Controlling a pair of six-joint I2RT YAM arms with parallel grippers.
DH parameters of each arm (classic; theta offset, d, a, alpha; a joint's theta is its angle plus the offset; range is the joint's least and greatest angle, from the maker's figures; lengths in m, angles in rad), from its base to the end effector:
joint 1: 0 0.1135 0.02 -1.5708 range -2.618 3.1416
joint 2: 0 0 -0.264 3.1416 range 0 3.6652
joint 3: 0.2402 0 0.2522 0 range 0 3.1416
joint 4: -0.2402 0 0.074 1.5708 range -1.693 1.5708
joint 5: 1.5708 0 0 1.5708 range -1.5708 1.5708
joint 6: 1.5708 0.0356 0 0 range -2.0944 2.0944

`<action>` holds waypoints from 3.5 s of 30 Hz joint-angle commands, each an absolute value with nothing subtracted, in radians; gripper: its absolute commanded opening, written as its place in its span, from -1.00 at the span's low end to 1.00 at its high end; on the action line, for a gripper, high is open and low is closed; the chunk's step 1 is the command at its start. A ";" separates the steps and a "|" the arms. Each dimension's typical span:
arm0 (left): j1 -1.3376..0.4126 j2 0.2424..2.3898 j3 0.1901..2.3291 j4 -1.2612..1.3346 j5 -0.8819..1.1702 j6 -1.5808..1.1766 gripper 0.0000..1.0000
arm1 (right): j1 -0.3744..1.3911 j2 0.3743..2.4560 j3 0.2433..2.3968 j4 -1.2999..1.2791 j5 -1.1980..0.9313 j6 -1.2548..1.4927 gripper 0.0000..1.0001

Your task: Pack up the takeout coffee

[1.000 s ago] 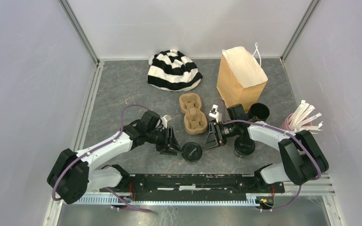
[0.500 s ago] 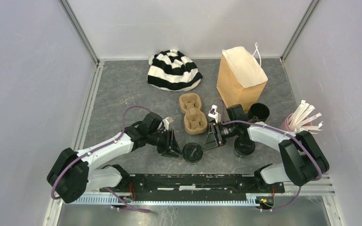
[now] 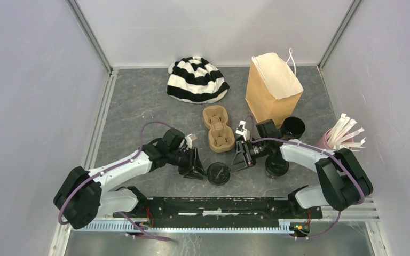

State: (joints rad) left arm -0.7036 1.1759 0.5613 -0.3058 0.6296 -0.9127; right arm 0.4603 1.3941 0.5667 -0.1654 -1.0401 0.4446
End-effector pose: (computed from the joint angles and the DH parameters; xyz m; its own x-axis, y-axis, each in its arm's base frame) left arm 0.1507 -0.1553 0.1832 -1.0000 0.0098 0.0004 0.0060 0.6432 -0.7657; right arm 0.1958 0.1314 0.1566 -0.9557 -0.2309 -0.1825 -0.2613 0.3804 0.8871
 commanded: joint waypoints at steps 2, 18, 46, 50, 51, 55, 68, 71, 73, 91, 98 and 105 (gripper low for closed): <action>-0.738 1.211 0.587 -0.309 0.564 -0.932 -0.22 | 0.476 1.399 0.546 -0.137 -1.029 0.425 -0.13; -0.804 1.291 0.611 -0.483 0.386 -0.903 -0.41 | 0.486 1.422 0.532 -0.165 -0.999 0.379 -0.19; -0.810 1.340 0.901 -0.664 0.198 -0.836 -0.27 | 0.486 1.421 0.670 -0.270 -0.943 0.347 -0.20; -0.810 1.339 0.915 -0.668 0.191 -0.834 -0.19 | 0.483 1.413 0.673 -0.279 -0.942 0.344 -0.14; -0.810 1.337 0.918 -0.673 0.184 -0.834 -0.19 | 0.480 1.411 0.676 -0.283 -0.942 0.343 -0.13; -0.810 1.325 0.943 -0.705 0.143 -0.828 -0.09 | 0.476 1.411 0.691 -0.307 -0.933 0.327 -0.09; -0.810 1.421 1.048 -0.685 0.133 -0.752 0.02 | 0.481 1.398 0.689 -0.321 -0.937 0.321 0.00; -0.810 1.439 1.073 -0.697 0.119 -0.735 0.03 | 0.486 1.387 0.687 -0.333 -0.937 0.313 0.01; -0.810 1.450 1.091 -0.706 0.103 -0.723 0.07 | 0.491 1.382 0.686 -0.336 -0.936 0.312 0.04; -0.808 1.450 1.219 -0.814 0.043 -0.680 0.68 | 0.486 1.352 0.769 -0.467 -0.907 0.213 0.20; -0.808 1.250 0.971 -0.673 0.264 -0.838 0.51 | 0.440 1.369 0.807 -0.424 -0.916 0.242 0.37; -0.810 1.202 0.815 -0.529 0.418 -0.904 0.28 | 0.440 1.464 0.869 -0.370 -0.936 0.264 0.45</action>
State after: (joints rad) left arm -0.8074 1.1950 0.8593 -0.6659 0.2779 -0.8337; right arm 0.4393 1.4151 0.8238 -0.4229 -0.9173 0.2653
